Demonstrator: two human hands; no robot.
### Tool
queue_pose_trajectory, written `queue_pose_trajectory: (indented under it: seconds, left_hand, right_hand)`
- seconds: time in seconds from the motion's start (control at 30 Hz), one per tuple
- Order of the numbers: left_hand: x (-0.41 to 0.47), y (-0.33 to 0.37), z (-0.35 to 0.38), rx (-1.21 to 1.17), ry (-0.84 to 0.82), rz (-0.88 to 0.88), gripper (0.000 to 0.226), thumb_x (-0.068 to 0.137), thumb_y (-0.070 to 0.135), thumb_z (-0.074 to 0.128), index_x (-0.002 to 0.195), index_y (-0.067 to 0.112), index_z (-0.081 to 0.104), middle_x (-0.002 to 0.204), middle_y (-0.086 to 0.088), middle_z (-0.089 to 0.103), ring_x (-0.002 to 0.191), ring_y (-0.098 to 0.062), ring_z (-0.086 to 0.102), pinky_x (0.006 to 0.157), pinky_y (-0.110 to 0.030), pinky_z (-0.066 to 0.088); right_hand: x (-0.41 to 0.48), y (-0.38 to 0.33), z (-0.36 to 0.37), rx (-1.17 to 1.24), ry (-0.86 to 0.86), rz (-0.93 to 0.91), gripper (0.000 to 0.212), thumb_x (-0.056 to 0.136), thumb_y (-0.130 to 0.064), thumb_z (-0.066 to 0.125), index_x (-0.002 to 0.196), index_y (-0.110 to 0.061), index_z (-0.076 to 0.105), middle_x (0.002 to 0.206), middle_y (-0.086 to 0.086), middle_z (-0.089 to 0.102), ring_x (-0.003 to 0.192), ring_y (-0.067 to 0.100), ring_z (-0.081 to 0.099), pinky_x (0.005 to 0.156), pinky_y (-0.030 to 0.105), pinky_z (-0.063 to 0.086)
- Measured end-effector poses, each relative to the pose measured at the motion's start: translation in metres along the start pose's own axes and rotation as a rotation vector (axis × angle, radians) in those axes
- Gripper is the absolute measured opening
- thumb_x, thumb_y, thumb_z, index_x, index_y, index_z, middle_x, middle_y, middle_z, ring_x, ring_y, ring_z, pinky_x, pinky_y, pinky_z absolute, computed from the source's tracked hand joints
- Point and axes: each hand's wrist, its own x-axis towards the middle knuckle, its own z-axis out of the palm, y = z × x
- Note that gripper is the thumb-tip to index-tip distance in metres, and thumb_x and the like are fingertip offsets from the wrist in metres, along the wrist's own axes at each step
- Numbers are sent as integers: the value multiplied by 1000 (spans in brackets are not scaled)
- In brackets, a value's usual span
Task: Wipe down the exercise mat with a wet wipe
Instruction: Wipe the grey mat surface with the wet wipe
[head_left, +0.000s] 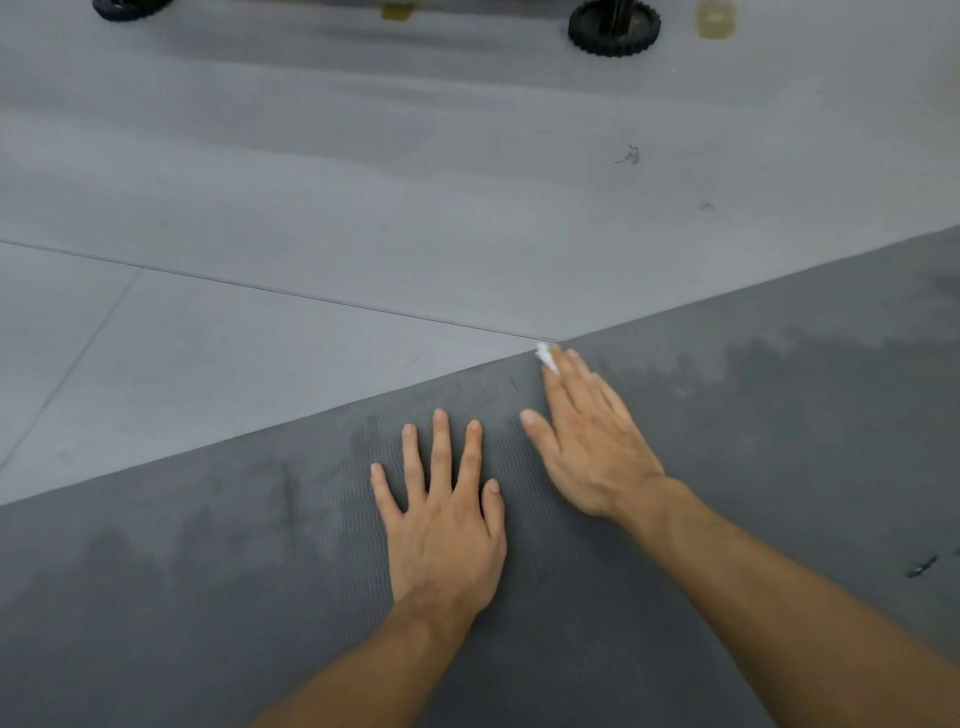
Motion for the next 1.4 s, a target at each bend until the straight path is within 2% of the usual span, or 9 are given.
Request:
queue_pose_trajectory:
  seconds: [0.17,0.33,0.47,0.63,0.8,0.93,1.07,1.23,1.4]
  left_hand:
    - [14,7,-4,7,-25,107,62,103,48,9,164,36,5,172,11,-7,158,-17,-11,124,-63,2]
    - [22,16,-2,13,-24,103,61,103,50,3,161,40,-7,170,13,-15,156,-17,-19,123,-64,-7]
    - [24,18,-4,6,-22,108,63,102,48,6,163,37,-1,171,11,-9,158,-17,-15,124,-63,-3]
    - [25,22,-2,11,-15,98,64,101,49,8,164,37,3,171,11,-7,158,-16,-12,124,-64,1]
    - [29,31,-1,10,-6,93,66,100,50,9,164,34,7,172,9,-3,159,-17,-8,123,-65,2]
    - [31,31,1,5,4,100,65,101,50,7,164,36,3,172,10,-7,158,-16,-11,125,-63,0]
    - [35,33,2,10,10,149,63,103,50,6,164,36,7,172,8,-3,159,-17,-8,126,-58,3]
    - [37,37,3,16,15,146,63,103,53,4,164,36,5,172,7,-4,159,-18,-9,126,-58,1]
    - [42,49,-3,-14,-14,133,65,100,46,9,163,31,11,172,9,0,159,-16,-7,123,-65,1]
  right_hand:
    - [-28,23,0,-195,-46,-211,69,106,-53,9,164,-21,-6,173,-7,-6,157,6,-10,129,36,7]
    - [-22,75,-20,-247,77,80,69,104,-49,7,165,-16,4,172,2,11,158,14,5,129,37,7]
    - [-14,80,-26,-151,73,222,71,104,-51,11,164,-13,5,173,3,0,158,15,-2,128,37,3]
    - [-39,43,-14,-109,5,-17,72,105,-55,13,165,-17,-1,173,-4,-5,157,9,-12,129,33,1]
    - [-68,67,-17,-241,-58,-162,76,103,-64,9,164,-21,-5,173,-5,-2,157,8,-10,129,36,7]
    - [-55,114,-36,-201,95,136,77,102,-65,9,164,-23,-6,171,1,13,158,14,6,129,38,9]
    - [-30,141,-52,-91,114,392,95,92,-73,3,164,-11,10,172,6,9,158,17,4,129,40,8]
    - [-28,89,-38,17,28,130,84,97,-68,13,164,-20,-1,173,2,4,158,13,-2,129,35,2]
    - [-56,74,-30,-95,-76,-130,82,99,-72,4,164,-22,-6,173,-7,-4,155,3,-13,129,34,2]
